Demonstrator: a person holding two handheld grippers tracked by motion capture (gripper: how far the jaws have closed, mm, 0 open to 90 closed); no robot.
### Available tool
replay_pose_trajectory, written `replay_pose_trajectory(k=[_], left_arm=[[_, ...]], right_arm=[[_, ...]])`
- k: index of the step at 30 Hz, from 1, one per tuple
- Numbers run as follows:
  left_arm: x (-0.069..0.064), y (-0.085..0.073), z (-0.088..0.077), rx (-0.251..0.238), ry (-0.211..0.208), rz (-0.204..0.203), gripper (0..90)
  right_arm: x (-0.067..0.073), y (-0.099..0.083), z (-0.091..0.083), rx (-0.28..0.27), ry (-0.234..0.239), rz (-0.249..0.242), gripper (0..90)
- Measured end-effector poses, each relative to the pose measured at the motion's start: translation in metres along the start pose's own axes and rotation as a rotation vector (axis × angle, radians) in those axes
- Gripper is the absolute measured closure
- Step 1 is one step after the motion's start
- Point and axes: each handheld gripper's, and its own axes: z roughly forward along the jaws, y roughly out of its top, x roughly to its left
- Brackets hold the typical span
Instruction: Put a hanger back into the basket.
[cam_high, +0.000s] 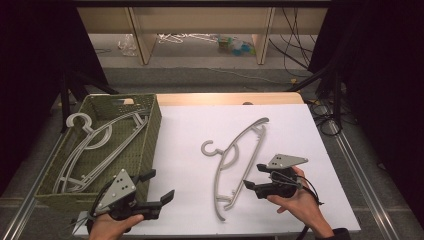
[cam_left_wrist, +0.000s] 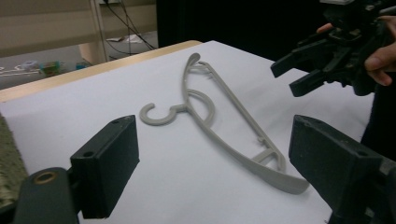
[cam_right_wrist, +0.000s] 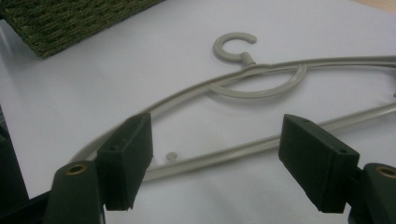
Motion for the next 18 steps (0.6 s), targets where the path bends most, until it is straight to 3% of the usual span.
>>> replay_pose_trajectory(k=[1,2,4,8,11,13,15,18], left_arm=[[-0.003,-0.002,0.0,0.0,0.005,0.007,16.1],[-0.004,-0.004,0.001,0.008,-0.007,0.043,16.1],[-0.006,-0.007,0.002,0.007,-0.02,0.031,16.1],[-0.009,-0.012,0.004,0.033,-0.02,0.057,16.1],[-0.011,-0.014,0.004,0.032,-0.01,0.033,16.1],[-0.011,-0.014,0.004,0.031,-0.019,0.051,16.2],[-0.012,-0.015,0.005,0.02,-0.024,0.033,16.2],[-0.011,-0.015,0.003,0.029,-0.01,0.037,16.3]], right_arm=[[0.0,0.0,0.0,0.0,-0.004,0.001,27.0],[0.002,0.001,0.002,0.0,-0.003,0.004,26.0],[0.002,0.001,0.003,0.002,-0.008,0.009,25.9],[0.009,0.003,0.008,0.009,-0.019,0.023,24.8],[0.017,0.005,0.016,0.024,-0.024,0.026,24.1],[0.023,0.009,0.022,0.029,-0.021,0.027,24.0],[0.03,0.013,0.03,0.041,-0.009,0.022,23.9],[0.044,0.021,0.049,0.076,-0.003,0.015,23.5]])
